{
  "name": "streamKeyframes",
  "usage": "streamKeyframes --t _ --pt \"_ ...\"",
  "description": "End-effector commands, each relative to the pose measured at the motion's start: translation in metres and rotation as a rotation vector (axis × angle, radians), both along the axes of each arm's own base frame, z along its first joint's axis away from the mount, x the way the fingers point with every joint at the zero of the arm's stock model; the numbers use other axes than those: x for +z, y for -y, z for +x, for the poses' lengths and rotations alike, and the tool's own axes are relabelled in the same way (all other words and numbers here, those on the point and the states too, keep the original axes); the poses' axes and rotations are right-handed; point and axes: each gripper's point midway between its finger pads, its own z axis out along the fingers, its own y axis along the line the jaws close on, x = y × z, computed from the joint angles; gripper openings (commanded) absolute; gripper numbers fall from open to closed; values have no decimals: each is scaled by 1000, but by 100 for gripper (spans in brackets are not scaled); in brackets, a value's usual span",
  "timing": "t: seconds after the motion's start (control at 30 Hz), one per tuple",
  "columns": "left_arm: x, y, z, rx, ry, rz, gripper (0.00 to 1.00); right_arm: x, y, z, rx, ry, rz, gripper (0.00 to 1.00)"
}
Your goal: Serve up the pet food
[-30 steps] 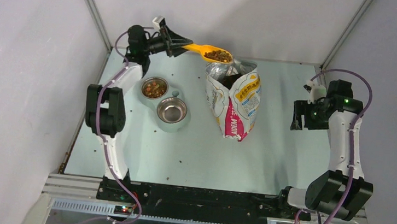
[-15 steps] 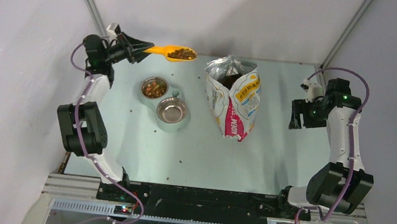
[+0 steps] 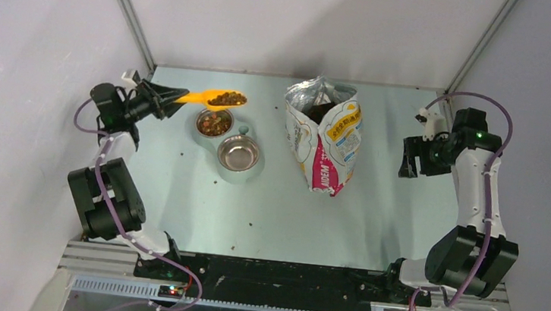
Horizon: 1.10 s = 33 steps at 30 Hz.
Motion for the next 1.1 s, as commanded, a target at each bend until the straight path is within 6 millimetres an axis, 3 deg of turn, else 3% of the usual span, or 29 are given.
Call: streamKeyframes --t 0.0,0.33,0.43,0.83,0.97,1.07 --pt "-7 1 -22 -62 48 41 0 27 -9 9 -50 84 54 74" --pt "-95 -7 -48 -127 -93 234 0 31 -11 12 -75 106 75 74" --pt "-110 -11 -55 -137 -155 268 0 31 -11 10 -76 110 76 74" --pt "-137 -37 -50 -69 -227 519 0 28 -11 6 -85 116 81 75" --pt "-133 -36 -44 -68 -204 618 0 28 -12 4 -86 116 86 75" --pt "-127 -24 -37 -109 -170 693 0 27 -12 4 -86 118 87 75"
